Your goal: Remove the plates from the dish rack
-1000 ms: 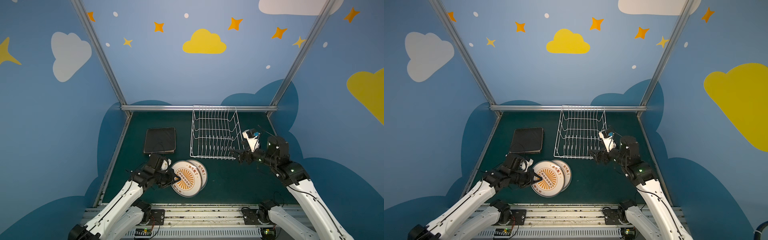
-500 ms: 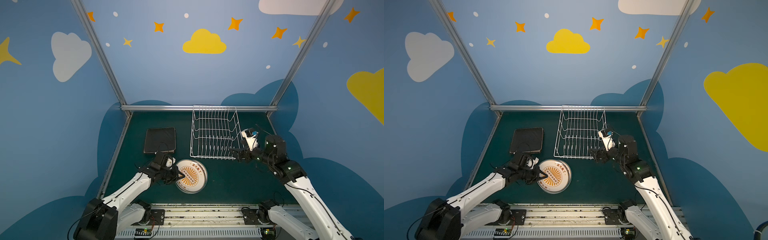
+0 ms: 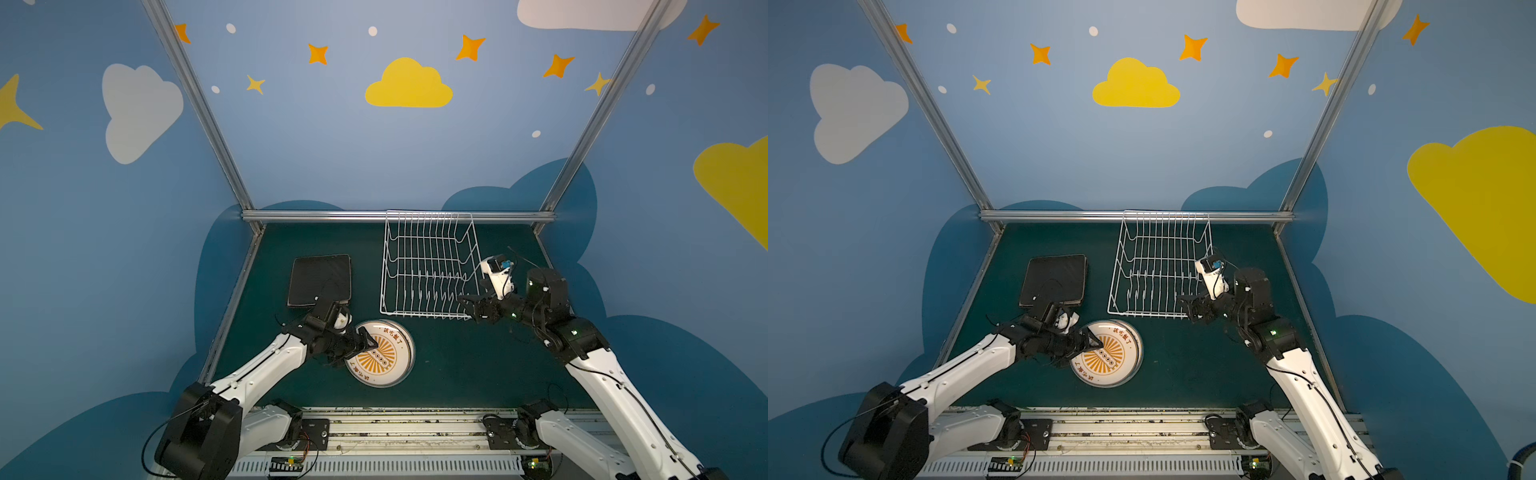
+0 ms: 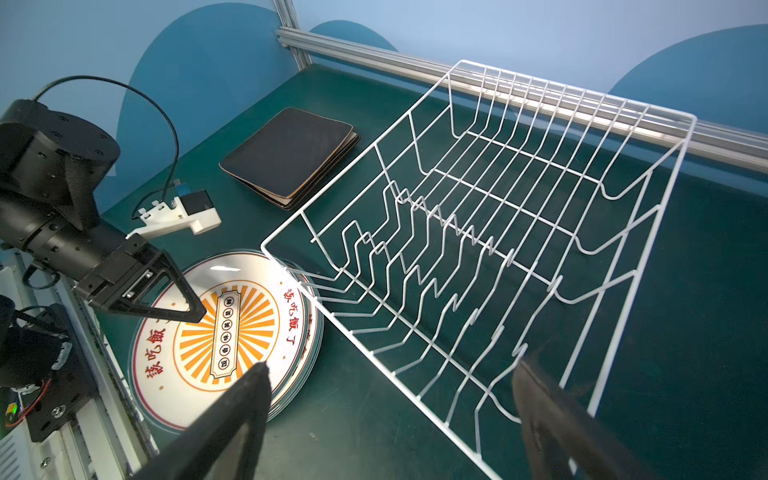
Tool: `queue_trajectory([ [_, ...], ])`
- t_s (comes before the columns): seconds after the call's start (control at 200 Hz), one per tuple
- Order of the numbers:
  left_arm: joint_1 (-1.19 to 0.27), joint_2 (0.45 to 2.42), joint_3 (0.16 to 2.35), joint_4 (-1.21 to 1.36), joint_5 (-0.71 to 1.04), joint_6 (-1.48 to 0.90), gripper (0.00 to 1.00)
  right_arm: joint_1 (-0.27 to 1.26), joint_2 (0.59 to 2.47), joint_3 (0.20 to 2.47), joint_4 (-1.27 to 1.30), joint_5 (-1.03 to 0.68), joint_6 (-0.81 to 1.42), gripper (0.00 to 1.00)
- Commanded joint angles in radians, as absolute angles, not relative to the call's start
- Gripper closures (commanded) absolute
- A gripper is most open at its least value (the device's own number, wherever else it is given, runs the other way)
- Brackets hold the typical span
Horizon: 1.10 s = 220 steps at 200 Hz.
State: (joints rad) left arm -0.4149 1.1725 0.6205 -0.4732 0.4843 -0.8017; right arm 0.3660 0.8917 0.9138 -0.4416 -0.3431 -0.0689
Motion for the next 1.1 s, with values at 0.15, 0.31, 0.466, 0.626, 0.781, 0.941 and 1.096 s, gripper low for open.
queue_trajectory([
  [0.15,-0.416,1.205,0.743,-0.692,0.384,-0.745,0.01,0.373,0.899,0.909,-0.415,-0.341,-0.068,0.10],
  [0.31,-0.418,1.236,0.801,-0.772,0.341,-0.723,0.01,0.373,0.897,0.899,-0.405,-0.336,-0.062,0.10],
  [0.466,-0.417,1.264,0.828,-0.793,0.349,-0.712,0.01,0.373,0.894,0.891,-0.408,-0.325,-0.046,0.10],
  [0.626,-0.418,1.287,0.842,-0.827,0.338,-0.682,0.01,0.373,0.894,0.883,-0.403,-0.327,-0.027,0.10],
  [0.781,-0.418,1.247,0.890,-0.879,0.254,-0.666,0.01,0.372,0.879,0.858,-0.384,-0.259,-0.008,0.10],
  [0.941,-0.425,1.158,0.950,-0.849,0.112,-0.566,0.01,0.351,0.829,0.817,-0.315,-0.135,0.059,0.10],
  [1.096,-0.427,1.025,0.928,-0.727,-0.128,-0.447,0.01,0.295,0.792,0.784,-0.265,-0.040,0.107,0.10],
])
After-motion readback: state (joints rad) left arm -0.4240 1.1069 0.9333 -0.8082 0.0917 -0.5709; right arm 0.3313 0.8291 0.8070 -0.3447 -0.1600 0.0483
